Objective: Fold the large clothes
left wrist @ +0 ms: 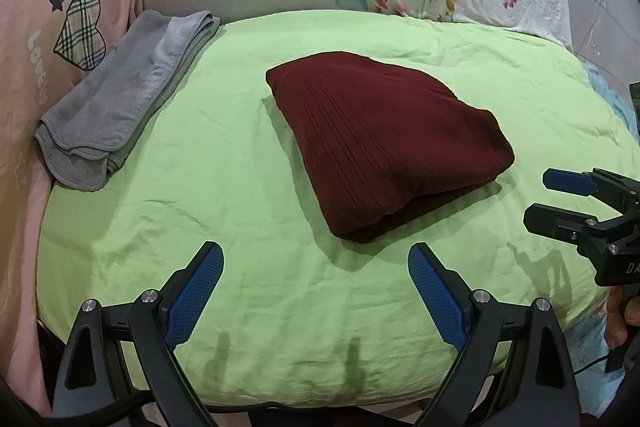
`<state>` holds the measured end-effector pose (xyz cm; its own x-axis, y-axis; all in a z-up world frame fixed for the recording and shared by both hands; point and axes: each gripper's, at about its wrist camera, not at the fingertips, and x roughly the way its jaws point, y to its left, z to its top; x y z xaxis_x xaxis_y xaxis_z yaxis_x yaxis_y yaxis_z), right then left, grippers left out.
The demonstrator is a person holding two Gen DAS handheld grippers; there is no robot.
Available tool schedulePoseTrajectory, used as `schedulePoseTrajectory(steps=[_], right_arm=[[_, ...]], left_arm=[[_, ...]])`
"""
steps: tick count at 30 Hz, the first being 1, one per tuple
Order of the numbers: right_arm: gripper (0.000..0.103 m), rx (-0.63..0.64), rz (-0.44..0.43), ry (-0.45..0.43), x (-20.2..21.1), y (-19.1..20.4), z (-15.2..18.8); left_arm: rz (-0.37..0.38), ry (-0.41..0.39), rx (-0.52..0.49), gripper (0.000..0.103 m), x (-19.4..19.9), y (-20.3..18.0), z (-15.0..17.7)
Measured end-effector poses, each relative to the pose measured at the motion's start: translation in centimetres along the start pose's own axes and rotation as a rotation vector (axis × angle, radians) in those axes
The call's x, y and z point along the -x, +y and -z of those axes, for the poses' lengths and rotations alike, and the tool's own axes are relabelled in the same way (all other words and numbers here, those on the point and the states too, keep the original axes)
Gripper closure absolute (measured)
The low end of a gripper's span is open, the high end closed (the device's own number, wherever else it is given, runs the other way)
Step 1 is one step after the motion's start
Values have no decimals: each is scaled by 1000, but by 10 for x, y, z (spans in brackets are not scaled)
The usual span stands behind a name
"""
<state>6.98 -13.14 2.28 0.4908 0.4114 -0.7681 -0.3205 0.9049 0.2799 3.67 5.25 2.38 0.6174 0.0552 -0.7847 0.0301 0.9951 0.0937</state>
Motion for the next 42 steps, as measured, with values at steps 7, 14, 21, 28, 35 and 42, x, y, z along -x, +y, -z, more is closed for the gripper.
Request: schedulePoseTrajectory(steps=[7,14,21,28,35,42], right_arm=[[16,-2,-3,5,-3,-3,-2],[16,-7,-5,6,-5,-6,-4],[16,-11,-6,4,-6,-7,-5],[16,-19,-7,1,-6,-7,-7],[16,-21,-7,-3,-6,-10,-9],[16,-23,-6,-3,-6,-11,-10]], left_arm=[[0,2,4,9,-3,0,-4],[1,6,-2,9,-6,-1,-8],[1,5,-7,9,-8,-4,-12],[1,5,-10,9,-9,-5,-13],[4,5,-9,9,-12,-8,-18],[6,1,-11,9,-12,-9,-20]])
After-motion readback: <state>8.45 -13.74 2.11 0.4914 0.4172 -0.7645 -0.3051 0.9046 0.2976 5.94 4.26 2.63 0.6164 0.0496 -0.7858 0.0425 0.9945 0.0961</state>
